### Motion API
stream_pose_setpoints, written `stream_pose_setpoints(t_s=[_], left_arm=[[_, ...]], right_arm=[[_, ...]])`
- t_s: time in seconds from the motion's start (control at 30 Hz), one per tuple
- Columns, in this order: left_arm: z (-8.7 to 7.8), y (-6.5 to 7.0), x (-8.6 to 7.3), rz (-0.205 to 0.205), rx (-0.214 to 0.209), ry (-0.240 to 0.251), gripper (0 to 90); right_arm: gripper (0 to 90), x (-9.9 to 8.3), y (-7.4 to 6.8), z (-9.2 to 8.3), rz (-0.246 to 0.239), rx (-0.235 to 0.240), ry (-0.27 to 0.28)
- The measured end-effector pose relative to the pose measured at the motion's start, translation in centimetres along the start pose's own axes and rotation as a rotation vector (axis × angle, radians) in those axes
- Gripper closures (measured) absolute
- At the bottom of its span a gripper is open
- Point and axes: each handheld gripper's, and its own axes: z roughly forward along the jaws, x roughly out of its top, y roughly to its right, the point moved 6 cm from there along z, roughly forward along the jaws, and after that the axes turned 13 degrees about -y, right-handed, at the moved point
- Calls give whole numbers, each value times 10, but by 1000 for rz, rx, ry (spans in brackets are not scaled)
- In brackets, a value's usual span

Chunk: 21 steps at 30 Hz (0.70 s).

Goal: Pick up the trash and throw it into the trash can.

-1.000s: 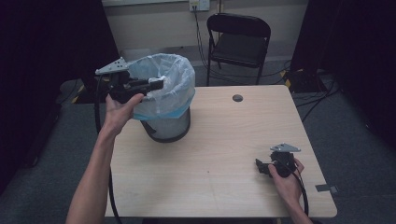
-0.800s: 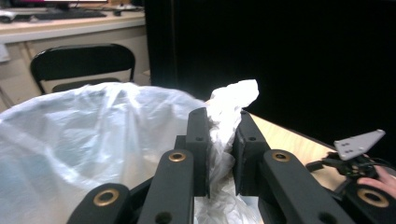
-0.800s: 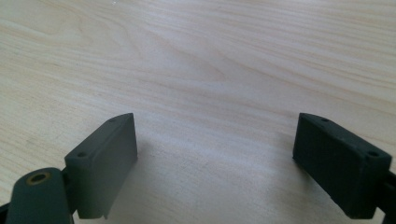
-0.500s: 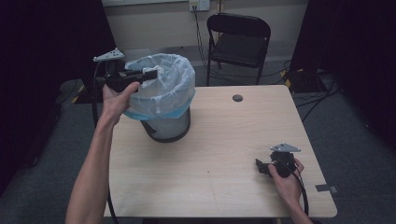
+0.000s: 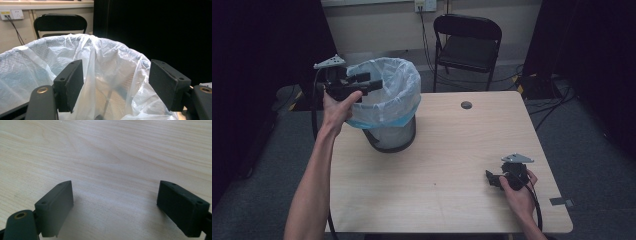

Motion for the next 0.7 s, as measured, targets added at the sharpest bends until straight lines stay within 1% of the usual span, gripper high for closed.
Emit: stream_pose_setpoints(t_s=[0.03, 0.1, 0.13, 0.17, 0.2, 0.23, 0.27, 0.3, 0.37, 0.4, 0.43, 0.47, 0.53, 0.57, 0.63, 0.67, 0.7], left_arm=[[0, 1, -1, -5, -3, 0, 257], [1, 3, -4, 8, 4, -6, 235], [1, 4, -5, 5, -5, -5, 224], [1, 4, -5, 5, -5, -5, 186], [-1, 7, -7, 10, -25, 0, 158], [-1, 7, -7, 10, -25, 0, 160], [-3, 12, -7, 35, -37, 5, 158], [-3, 12, -7, 35, -37, 5, 161], [-3, 21, -9, 75, -55, -2, 160], [-4, 27, -11, 100, -63, 2, 160], [-4, 27, -11, 100, -63, 2, 167], [-4, 30, -12, 104, -65, -3, 186], [-4, 35, -14, 115, -47, -12, 194], [-7, 40, -15, 118, -53, -3, 189], [-9, 43, -17, 110, -54, 5, 202], [-10, 44, -19, 111, -48, 1, 206], [-11, 45, -20, 121, -47, -5, 207]], right_arm=[[129, 0, 0, 0, -1, 0, 0], [129, 0, 0, 0, -2, 0, 0], [129, 0, 0, 0, -1, 0, 0], [129, 0, 0, 0, -1, 0, 0], [129, 0, 0, 0, -1, 0, 0], [129, 0, 0, 0, -1, 0, 0], [129, 0, 0, 0, -1, 0, 0], [129, 0, 0, 0, -1, 0, 0], [129, 0, 0, 0, -1, 0, 0], [129, 0, 0, 0, -1, 0, 0], [129, 0, 0, 0, -1, 0, 0], [129, 0, 0, 0, -2, -1, 1], [129, 0, 0, 0, -1, 0, 0], [129, 0, 0, 0, -2, -1, 1], [129, 0, 0, 0, -1, 0, 0], [129, 0, 0, 0, -2, -1, 1], [129, 0, 0, 0, -1, 0, 0]])
